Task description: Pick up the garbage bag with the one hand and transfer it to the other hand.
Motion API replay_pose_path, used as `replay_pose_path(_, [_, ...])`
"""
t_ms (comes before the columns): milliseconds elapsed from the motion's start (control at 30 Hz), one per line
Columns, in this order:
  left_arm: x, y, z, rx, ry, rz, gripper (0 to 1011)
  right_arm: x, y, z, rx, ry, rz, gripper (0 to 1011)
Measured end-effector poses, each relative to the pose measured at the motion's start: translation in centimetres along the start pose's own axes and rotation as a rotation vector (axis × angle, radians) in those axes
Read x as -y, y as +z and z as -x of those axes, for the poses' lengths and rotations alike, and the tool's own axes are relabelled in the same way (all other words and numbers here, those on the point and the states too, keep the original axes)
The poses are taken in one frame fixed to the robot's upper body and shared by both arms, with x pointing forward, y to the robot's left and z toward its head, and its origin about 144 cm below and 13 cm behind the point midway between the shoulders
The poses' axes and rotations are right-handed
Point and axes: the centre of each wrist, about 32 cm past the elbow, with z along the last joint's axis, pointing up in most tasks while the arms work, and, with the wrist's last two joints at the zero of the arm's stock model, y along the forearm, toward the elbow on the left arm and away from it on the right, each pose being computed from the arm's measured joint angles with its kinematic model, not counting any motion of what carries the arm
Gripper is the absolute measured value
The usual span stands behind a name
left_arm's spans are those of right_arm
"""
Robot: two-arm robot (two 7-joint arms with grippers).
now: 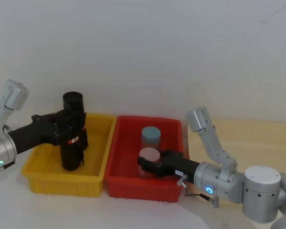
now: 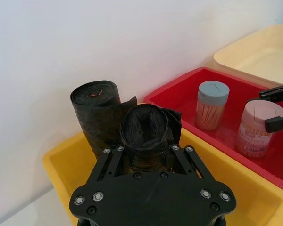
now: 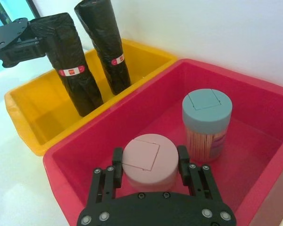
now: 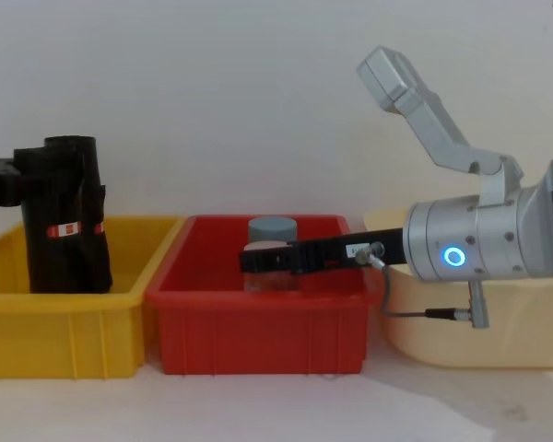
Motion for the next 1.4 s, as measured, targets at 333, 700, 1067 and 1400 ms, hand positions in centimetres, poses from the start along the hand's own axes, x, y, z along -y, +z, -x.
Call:
replay_pose_path(333, [0.1,0.1,0.0,0.002,0.001,0.002,353,0.1,-0.1,0.0,0.002,0.004,-0.001,668])
replay_pose_path(700, [1.0,1.8,-0.1,0.038,0.000,0.068,353,1.3,1.2,0.0,0.034,0.020,-0.062,668])
replay_pose_path(1067, [3.0,5.9,-0.5,0.091,-0.033,0.209,353,4.3,4.7,-0.5,0.112,-0.014,-0.185,668])
replay_pose_path(1400, [6.2,10.3,-0.5,0.122,-0.115,0.356,353,7.9,7.3,-1.3,0.173,-0.121,-0.270,668])
